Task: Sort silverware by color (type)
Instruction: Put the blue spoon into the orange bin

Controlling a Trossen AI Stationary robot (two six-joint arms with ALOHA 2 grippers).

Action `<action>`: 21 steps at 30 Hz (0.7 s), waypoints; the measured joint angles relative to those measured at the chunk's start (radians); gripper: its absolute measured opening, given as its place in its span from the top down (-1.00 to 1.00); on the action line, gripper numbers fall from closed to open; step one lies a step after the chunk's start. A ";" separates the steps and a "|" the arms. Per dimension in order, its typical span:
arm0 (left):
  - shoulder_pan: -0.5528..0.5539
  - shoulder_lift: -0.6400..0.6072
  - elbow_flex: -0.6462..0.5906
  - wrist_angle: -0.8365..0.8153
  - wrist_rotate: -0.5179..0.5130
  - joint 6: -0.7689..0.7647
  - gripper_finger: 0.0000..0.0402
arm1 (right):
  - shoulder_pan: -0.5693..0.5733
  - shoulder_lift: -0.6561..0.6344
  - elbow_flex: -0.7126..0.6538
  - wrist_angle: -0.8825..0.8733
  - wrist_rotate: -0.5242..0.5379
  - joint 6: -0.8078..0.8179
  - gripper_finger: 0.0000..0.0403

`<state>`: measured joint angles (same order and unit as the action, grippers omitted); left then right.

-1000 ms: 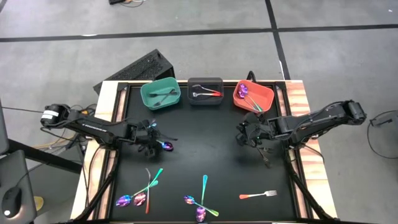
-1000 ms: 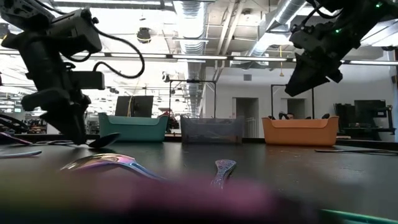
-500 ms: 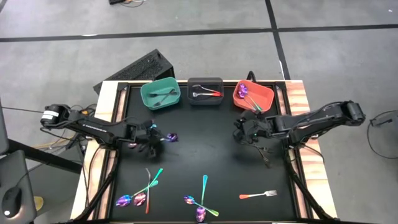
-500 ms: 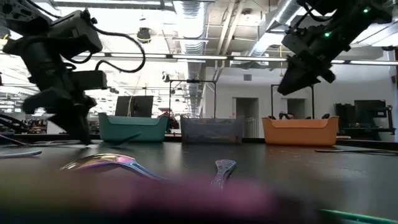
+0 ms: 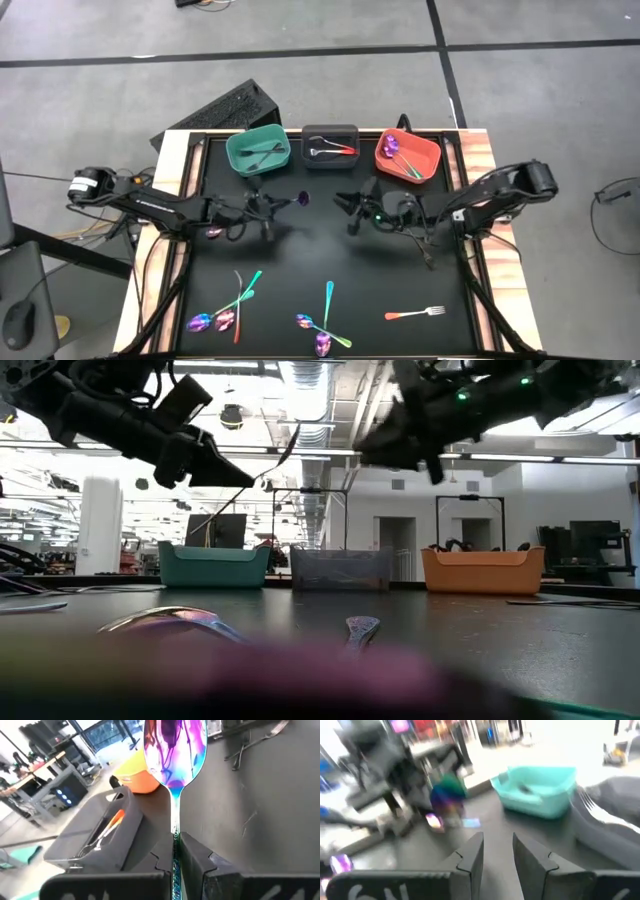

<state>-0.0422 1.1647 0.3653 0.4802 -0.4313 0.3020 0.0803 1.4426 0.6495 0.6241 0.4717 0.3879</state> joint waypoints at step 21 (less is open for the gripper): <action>-0.004 0.383 0.215 -0.007 -0.230 0.262 0.98 | -0.096 0.221 0.094 0.064 -0.133 0.008 0.38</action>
<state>-0.0459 1.5474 0.5801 0.4734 -0.6613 0.5641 -0.0158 1.6638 0.7433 0.6883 0.3386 0.3961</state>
